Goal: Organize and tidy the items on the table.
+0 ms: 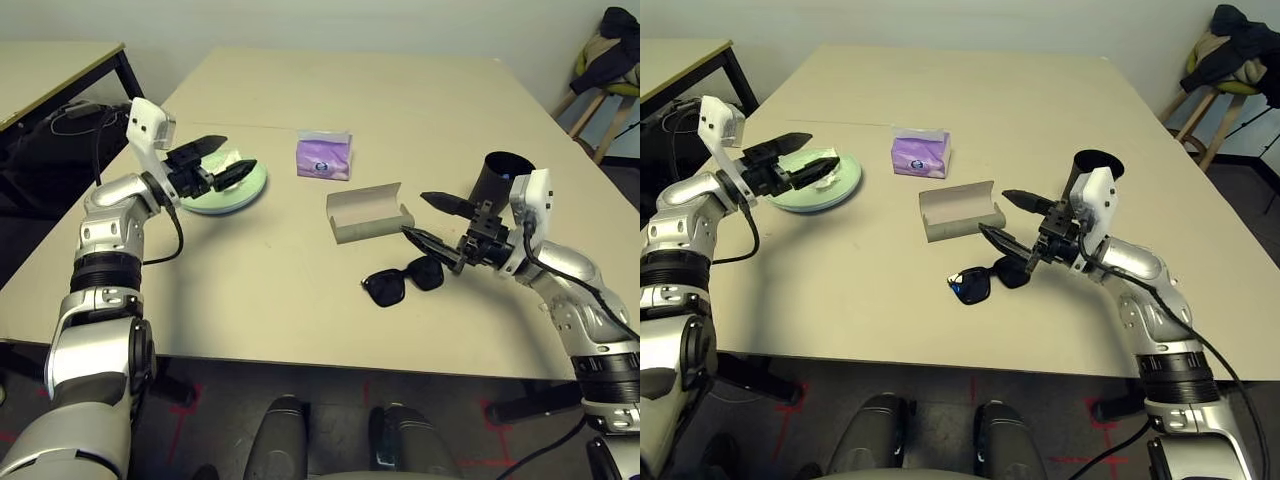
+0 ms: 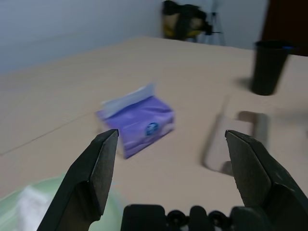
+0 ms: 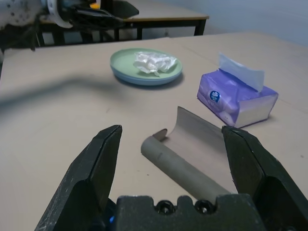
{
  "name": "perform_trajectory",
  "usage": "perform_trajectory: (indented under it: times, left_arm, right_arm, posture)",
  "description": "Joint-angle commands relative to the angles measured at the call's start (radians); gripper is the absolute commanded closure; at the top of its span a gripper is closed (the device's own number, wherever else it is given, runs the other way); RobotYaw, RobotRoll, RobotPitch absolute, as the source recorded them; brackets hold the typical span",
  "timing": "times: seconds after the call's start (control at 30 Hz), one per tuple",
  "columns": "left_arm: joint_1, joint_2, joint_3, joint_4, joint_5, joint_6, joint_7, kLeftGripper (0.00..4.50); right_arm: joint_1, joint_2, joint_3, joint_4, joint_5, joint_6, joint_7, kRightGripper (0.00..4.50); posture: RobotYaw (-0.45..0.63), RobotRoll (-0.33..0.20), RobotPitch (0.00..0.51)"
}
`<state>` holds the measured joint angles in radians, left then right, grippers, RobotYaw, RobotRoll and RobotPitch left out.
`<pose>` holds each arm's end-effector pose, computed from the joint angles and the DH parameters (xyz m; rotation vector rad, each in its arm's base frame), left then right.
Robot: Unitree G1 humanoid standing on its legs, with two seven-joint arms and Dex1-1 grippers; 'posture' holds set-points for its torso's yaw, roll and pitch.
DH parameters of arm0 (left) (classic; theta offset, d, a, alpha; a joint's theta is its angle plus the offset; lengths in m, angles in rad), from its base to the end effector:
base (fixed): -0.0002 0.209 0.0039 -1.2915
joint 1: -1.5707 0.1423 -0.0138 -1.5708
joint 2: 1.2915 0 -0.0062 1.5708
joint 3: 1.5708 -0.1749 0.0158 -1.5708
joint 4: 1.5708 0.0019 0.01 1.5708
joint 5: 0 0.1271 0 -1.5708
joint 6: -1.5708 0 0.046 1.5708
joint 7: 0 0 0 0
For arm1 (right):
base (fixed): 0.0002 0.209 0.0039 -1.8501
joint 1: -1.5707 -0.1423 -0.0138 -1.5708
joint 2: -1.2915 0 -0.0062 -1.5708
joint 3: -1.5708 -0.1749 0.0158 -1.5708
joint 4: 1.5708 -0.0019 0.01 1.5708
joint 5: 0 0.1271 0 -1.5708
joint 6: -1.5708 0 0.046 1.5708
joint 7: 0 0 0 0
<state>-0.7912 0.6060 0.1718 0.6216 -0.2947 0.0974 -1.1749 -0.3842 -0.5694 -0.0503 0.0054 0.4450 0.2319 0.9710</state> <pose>0.3023 0.2794 0.1955 0.2006 -0.0988 -0.8931 0.2517 -0.2335 0.1588 -0.1862 -0.0941 0.9911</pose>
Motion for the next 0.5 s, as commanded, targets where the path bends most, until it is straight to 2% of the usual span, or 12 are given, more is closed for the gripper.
perform_trajectory:
  times: [0.03,0.27,0.5]
  left_arm:
    - [0.058,-0.014,-0.05,-0.081,-0.02,-0.001,-0.076,0.01]
    - [0.135,-0.032,-0.126,-0.161,-0.015,-0.055,-0.163,0.01]
    - [0.147,-0.046,-0.168,-0.152,-0.021,-0.07,-0.23,0.01]
  right_arm:
    - [-0.01,-0.046,0.026,0.01,-0.036,0.025,0.03,0.0]
    - [-0.02,-0.08,0.044,-0.047,-0.06,0.11,0.016,0.0]
    - [-0.035,-0.191,0.106,-0.163,-0.131,0.254,0.008,0.0]
  posture:
    - [0.19,0.0,0.105]
    - [0.18,0.0,0.117]
    - [0.15,0.0,0.128]
